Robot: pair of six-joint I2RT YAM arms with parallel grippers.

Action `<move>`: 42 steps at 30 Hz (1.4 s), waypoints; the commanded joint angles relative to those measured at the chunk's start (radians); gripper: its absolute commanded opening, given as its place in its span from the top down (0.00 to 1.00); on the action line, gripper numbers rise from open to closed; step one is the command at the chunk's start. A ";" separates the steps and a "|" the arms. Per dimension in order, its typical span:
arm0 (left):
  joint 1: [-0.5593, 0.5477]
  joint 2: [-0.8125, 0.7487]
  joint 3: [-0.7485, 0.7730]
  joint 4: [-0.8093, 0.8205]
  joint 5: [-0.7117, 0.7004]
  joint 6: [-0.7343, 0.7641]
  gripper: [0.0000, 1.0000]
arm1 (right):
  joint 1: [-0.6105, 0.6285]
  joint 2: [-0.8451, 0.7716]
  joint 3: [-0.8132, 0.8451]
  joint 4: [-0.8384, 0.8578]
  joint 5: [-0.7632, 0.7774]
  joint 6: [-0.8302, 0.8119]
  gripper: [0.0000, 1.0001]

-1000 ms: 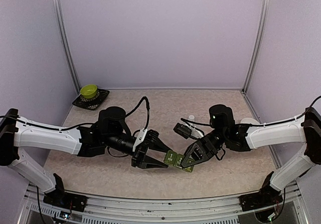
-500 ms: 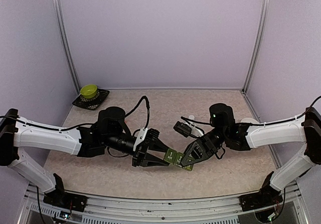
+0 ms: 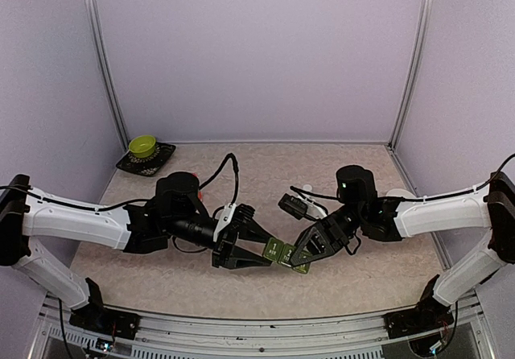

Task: Sort the pills into containers
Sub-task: Open the lid of the pill container.

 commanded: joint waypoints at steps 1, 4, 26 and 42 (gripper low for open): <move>-0.005 -0.017 -0.024 0.096 -0.008 -0.032 0.54 | -0.003 -0.012 0.003 0.028 0.009 -0.004 0.88; -0.005 -0.014 -0.036 0.127 -0.003 -0.036 0.53 | -0.003 -0.013 0.001 0.032 0.009 0.000 0.88; -0.015 0.020 -0.027 0.147 0.026 -0.013 0.66 | -0.003 -0.011 -0.003 0.057 0.000 0.018 0.89; -0.018 0.009 -0.043 0.116 0.003 0.017 0.56 | -0.008 -0.016 -0.005 0.081 -0.012 0.037 0.88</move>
